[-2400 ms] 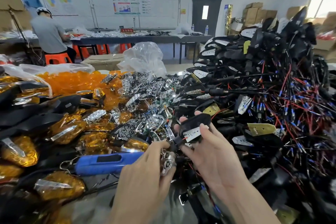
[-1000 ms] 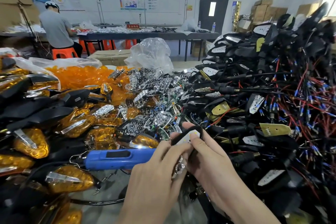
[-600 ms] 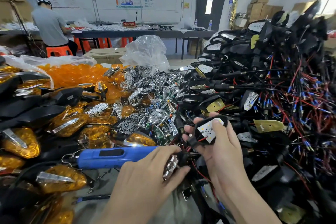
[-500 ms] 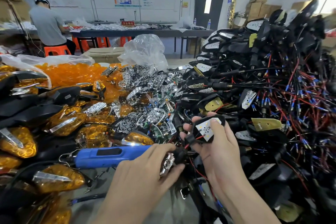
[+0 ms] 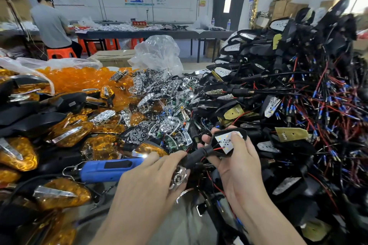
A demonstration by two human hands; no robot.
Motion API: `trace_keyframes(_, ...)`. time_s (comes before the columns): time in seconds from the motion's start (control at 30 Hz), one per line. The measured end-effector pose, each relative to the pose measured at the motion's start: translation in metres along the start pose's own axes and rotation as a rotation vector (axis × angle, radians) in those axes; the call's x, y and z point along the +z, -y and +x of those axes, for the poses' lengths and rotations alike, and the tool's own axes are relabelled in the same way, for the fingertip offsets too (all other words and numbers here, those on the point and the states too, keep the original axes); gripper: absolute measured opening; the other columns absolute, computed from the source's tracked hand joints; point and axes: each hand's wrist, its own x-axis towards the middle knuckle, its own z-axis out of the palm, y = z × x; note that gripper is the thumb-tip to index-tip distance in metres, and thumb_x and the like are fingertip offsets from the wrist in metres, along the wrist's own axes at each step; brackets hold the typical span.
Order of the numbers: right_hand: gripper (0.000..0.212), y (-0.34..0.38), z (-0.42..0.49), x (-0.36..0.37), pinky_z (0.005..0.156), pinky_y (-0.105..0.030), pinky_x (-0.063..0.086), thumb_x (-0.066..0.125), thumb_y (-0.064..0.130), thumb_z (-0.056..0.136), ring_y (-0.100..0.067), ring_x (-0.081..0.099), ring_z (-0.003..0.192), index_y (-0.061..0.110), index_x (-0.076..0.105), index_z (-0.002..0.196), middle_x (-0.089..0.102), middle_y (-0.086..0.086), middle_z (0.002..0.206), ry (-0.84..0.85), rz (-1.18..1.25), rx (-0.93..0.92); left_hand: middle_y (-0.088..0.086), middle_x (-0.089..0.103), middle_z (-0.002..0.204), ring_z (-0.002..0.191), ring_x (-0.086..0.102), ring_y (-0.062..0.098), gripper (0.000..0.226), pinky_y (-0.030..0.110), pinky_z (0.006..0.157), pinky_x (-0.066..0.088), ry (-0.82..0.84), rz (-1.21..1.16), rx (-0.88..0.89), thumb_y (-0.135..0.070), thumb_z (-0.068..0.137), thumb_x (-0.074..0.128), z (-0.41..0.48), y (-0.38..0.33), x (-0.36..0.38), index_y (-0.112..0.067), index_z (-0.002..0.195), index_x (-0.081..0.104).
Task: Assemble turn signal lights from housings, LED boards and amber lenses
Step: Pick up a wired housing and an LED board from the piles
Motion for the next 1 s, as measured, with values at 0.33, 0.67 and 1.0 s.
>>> trace_keyframes(0.33,0.021,-0.003,-0.005,0.001,0.064,-0.035,0.062,0.036,0.015,0.111,-0.026,0.077,0.084,0.004,0.053,0.115,0.069,-0.011,0.097,0.012,-0.024,0.010,-0.016,0.061,0.062,0.043,0.055,0.007,0.051,0.015,0.040,0.016,0.162,-0.065,-0.012,-0.027,0.052,0.095,-0.001,0.000,-0.003,-0.021,0.097,0.072)
trace_keyframes(0.67,0.020,-0.010,-0.001,-0.001,0.067,-0.036,0.062,0.036,0.018,0.111,-0.026,0.076,0.082,0.006,0.052,0.112,0.072,-0.007,0.088,0.023,-0.052,0.001,-0.019,0.068,0.071,0.033,0.047,0.006,0.041,0.020,0.029,0.038,0.154,-0.131,-0.005,-0.042,0.086,0.042,0.002,0.007,-0.010,-0.022,0.103,0.073)
trace_keyframes(1.0,0.025,-0.009,-0.001,0.001,0.066,-0.040,0.062,0.037,0.013,0.110,-0.030,0.075,0.082,-0.004,0.052,0.122,0.070,-0.014,0.094,0.039,-0.004,0.043,-0.028,0.051,0.065,0.048,0.053,0.007,0.035,0.028,0.039,0.046,0.197,-0.221,-0.068,-0.049,0.089,0.041,0.000,0.006,-0.015,-0.032,0.107,0.066)
